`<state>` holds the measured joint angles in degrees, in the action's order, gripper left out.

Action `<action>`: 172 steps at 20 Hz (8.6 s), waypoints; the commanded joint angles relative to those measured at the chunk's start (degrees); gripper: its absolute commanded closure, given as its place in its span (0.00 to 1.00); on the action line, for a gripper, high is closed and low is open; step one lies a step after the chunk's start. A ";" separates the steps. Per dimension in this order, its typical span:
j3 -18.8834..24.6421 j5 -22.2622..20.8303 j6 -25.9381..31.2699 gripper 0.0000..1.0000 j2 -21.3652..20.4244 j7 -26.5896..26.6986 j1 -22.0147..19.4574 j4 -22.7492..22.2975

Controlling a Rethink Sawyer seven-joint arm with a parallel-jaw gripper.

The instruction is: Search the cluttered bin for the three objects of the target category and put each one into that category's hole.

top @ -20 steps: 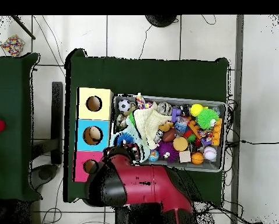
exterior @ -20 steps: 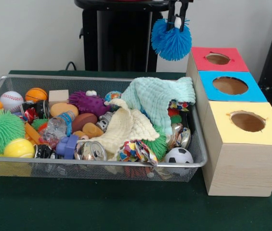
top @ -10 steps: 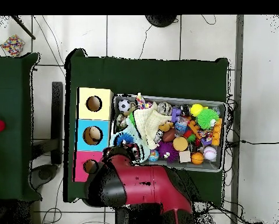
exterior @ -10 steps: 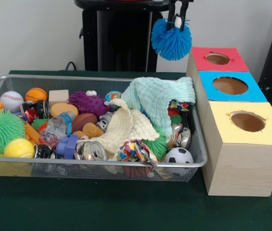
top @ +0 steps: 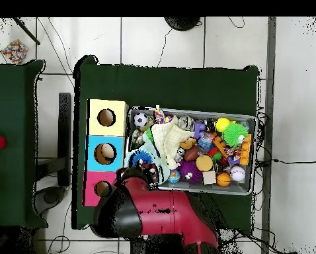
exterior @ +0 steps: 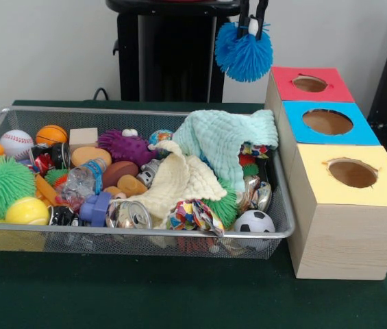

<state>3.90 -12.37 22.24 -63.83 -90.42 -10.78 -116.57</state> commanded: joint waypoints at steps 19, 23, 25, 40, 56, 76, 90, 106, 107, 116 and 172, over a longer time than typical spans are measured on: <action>-7.63 4.09 -1.02 1.00 -6.77 -12.50 5.12 -13.95; -6.43 4.39 -0.57 1.00 -5.87 -10.22 4.27 -12.44; -7.13 4.48 1.74 1.00 -5.92 -10.70 5.10 -11.44; -10.14 4.81 2.77 1.00 -7.06 -11.80 8.14 -11.57; -15.90 5.51 7.58 1.00 -9.90 -15.47 14.97 -11.52; -18.49 14.08 -9.44 1.00 1.36 -26.59 27.31 -17.07; -15.72 17.19 -22.02 1.00 13.26 -30.47 29.32 -16.46; -19.46 27.85 -12.97 1.00 13.59 -31.51 38.43 -11.73; -20.86 28.32 -10.92 1.00 13.32 -31.45 39.80 -10.72; -31.14 26.71 5.85 1.00 9.18 -31.27 48.04 -3.30; -16.90 21.60 -14.00 1.00 22.97 -22.68 31.98 -4.20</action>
<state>-18.14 13.20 8.39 -43.21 -107.83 23.37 -117.21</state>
